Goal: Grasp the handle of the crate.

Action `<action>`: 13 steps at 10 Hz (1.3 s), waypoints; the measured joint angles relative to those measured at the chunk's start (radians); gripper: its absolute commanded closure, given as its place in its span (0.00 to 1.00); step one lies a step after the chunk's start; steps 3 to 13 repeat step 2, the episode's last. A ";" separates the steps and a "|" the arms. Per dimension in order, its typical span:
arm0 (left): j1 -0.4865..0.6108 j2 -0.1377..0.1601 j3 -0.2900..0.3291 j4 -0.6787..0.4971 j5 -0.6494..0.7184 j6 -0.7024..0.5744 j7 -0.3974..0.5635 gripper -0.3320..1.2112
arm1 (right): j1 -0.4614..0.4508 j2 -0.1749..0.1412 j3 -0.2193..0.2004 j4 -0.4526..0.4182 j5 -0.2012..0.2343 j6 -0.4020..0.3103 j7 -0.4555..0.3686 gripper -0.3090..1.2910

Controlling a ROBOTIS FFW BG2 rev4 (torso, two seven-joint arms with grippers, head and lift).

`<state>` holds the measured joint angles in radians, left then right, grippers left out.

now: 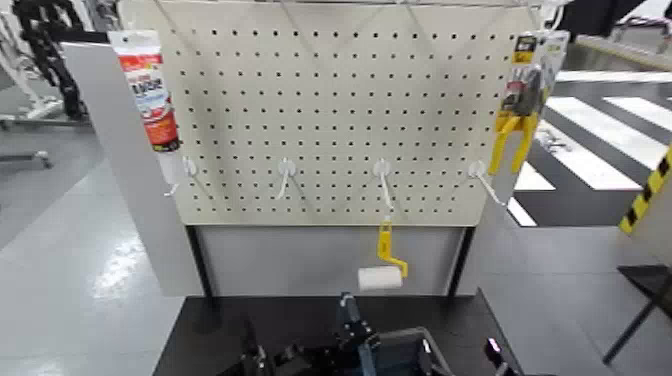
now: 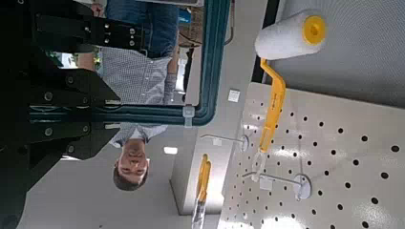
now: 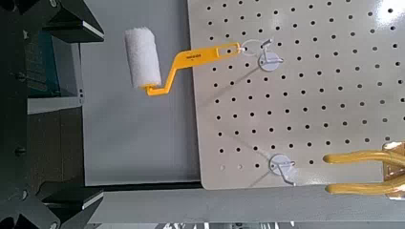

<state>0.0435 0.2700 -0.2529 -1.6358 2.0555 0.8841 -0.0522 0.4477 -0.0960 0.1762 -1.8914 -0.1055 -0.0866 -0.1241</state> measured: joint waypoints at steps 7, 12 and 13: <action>-0.002 0.000 -0.001 0.004 0.000 0.000 0.002 0.99 | -0.002 0.000 -0.002 -0.002 0.008 0.004 0.000 0.29; -0.002 0.000 -0.001 0.004 0.000 0.000 0.002 0.99 | -0.002 0.000 -0.002 -0.002 0.008 0.004 0.000 0.29; -0.002 0.000 -0.001 0.004 0.000 0.000 0.002 0.99 | -0.002 0.000 -0.002 -0.002 0.008 0.004 0.000 0.29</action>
